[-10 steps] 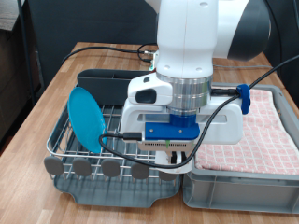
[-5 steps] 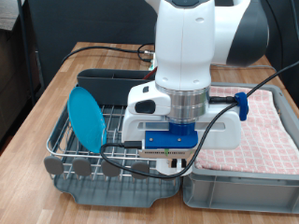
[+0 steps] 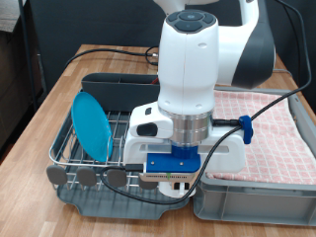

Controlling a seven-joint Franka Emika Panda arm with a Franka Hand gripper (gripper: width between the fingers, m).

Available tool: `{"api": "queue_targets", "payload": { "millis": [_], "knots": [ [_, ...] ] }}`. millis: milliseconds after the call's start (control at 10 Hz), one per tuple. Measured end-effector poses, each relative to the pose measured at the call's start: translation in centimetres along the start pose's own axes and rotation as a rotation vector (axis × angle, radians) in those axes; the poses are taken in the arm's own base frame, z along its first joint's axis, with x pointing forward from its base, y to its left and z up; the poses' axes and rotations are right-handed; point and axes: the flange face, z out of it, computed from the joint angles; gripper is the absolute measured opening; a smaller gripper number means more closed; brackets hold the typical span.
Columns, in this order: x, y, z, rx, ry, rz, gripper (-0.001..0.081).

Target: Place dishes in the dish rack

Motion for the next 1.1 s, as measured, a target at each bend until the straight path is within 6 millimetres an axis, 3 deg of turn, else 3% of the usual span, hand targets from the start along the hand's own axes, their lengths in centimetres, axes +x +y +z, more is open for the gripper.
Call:
{"api": "queue_targets", "payload": {
  "millis": [400, 600, 700, 800, 900, 1000, 1100],
  "knots": [
    [0.0, 0.2, 0.9, 0.016, -0.016, -0.003, 0.0071],
    [-0.2, 0.1, 0.9, 0.005, -0.061, -0.025, 0.0353],
    [-0.3, -0.1, 0.5, -0.003, -0.104, -0.043, 0.0353],
    [-0.4, -0.3, -0.1, -0.01, -0.146, -0.063, 0.0533],
    [-0.4, -0.5, -0.9, -0.019, -0.176, -0.075, 0.0533],
    [-0.4, -0.8, -1.8, -0.025, -0.197, -0.081, 0.0711],
    [-0.5, -1.0, -2.7, -0.031, -0.212, -0.087, 0.0779]
  ]
}}
